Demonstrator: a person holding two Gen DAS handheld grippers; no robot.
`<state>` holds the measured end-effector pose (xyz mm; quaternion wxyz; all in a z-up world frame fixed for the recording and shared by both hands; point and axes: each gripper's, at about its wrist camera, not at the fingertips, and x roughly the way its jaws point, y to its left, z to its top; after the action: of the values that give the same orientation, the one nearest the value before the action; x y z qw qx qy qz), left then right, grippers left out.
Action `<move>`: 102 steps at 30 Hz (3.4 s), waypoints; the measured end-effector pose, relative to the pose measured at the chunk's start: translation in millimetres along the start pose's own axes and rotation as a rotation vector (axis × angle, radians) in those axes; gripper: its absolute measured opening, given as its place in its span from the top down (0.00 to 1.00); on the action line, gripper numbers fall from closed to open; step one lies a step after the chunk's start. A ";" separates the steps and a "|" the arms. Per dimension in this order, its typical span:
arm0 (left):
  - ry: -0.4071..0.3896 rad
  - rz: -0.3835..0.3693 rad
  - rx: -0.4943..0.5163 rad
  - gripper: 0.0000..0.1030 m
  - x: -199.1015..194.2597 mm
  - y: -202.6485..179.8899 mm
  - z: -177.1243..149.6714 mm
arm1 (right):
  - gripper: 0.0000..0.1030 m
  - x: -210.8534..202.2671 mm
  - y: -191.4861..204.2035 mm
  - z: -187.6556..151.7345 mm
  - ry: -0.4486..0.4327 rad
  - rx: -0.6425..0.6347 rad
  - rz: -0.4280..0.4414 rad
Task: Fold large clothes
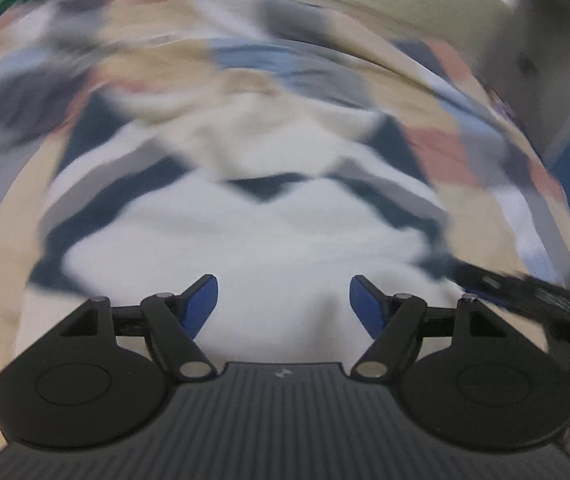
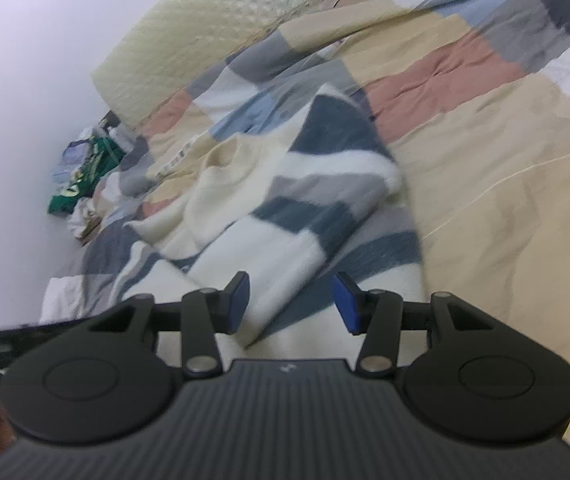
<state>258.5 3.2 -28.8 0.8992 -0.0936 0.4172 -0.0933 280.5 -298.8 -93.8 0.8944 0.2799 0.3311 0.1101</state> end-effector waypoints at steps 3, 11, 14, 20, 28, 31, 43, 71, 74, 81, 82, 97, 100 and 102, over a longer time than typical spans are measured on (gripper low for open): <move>-0.019 0.026 -0.134 0.25 9.2 49.2 -7.5 | 0.38 6.0 5.7 -6.4 0.047 0.007 0.033; -0.114 -0.095 -0.413 0.27 35.8 127.3 -10.7 | 0.38 24.9 15.1 -20.9 0.137 -0.017 0.054; -0.134 -0.148 -0.519 0.31 52.1 147.0 -7.3 | 0.39 33.6 21.3 -23.9 0.167 -0.053 0.061; -0.193 -0.165 -0.579 0.86 55.2 171.2 -2.8 | 0.79 40.7 46.8 -29.0 0.168 -0.225 0.041; -0.334 -0.127 -0.515 0.90 25.0 188.6 17.2 | 0.87 24.4 71.7 -14.8 0.077 -0.277 0.158; -0.270 -0.065 -0.475 0.90 37.0 186.3 21.0 | 0.89 34.3 69.1 -18.2 0.109 -0.289 0.090; -0.148 0.013 -0.485 0.49 47.4 177.3 6.8 | 0.53 43.3 63.1 -33.6 0.171 -0.220 0.098; -0.129 0.050 -0.115 0.49 28.9 76.6 -25.1 | 0.91 39.0 81.5 -38.4 0.168 -0.306 0.108; -0.119 0.006 -0.101 0.49 30.5 71.0 -24.7 | 0.91 26.5 77.6 -26.2 0.103 -0.277 0.113; -0.077 0.060 -0.001 0.49 44.9 54.9 -28.7 | 0.90 58.0 56.0 -35.3 0.215 -0.258 -0.011; -0.072 0.064 0.007 0.49 46.4 53.9 -29.2 | 0.90 64.5 53.1 -37.6 0.230 -0.250 -0.022; -0.073 0.097 0.037 0.39 -4.8 56.4 -45.5 | 0.59 36.7 40.9 -42.2 0.212 -0.107 -0.027; -0.096 0.118 -0.022 0.39 -35.2 71.1 -51.0 | 0.45 15.2 37.7 -39.8 0.171 -0.083 -0.022; -0.105 0.134 -0.085 0.38 -55.9 85.4 -56.1 | 0.45 1.5 31.4 -36.7 0.137 -0.049 -0.032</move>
<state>187.7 94.3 -44.4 0.9192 -0.1084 0.3785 -0.0100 257.3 -256.7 -99.5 0.8777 0.2446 0.3933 0.1228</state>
